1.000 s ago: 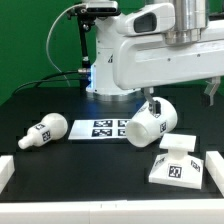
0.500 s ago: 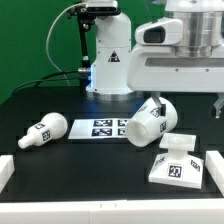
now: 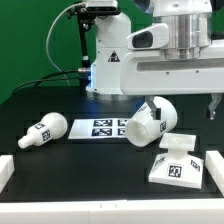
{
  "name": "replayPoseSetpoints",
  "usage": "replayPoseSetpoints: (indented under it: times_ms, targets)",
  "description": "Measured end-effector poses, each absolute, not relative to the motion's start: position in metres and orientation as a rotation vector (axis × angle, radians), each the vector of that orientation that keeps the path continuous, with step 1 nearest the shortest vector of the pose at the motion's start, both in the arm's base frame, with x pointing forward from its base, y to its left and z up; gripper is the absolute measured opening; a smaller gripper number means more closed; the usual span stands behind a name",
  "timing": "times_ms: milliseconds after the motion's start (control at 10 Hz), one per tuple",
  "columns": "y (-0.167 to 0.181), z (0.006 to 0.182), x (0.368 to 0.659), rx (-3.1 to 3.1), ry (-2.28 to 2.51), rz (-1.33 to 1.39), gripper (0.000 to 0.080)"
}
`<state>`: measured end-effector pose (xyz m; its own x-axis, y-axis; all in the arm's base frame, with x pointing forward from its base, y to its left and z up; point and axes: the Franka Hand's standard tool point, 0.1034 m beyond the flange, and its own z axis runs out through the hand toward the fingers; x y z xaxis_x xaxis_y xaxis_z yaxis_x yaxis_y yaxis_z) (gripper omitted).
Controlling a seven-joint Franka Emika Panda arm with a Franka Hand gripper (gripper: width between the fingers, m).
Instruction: Assemble lamp
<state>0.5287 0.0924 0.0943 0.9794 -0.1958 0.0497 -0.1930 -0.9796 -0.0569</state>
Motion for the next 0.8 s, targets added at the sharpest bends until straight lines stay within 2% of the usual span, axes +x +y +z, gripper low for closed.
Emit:
replayPoseSetpoints:
  times_ms: [300,500,800]
  targets:
    - [0.094,0.086,0.521,-3.073,0.421,-0.016,0.07]
    - [0.076,0.082,0.528,-3.093,0.423,0.044,0.07]
    - [0.076,0.081,0.529,-3.092,0.428,0.045,0.07]
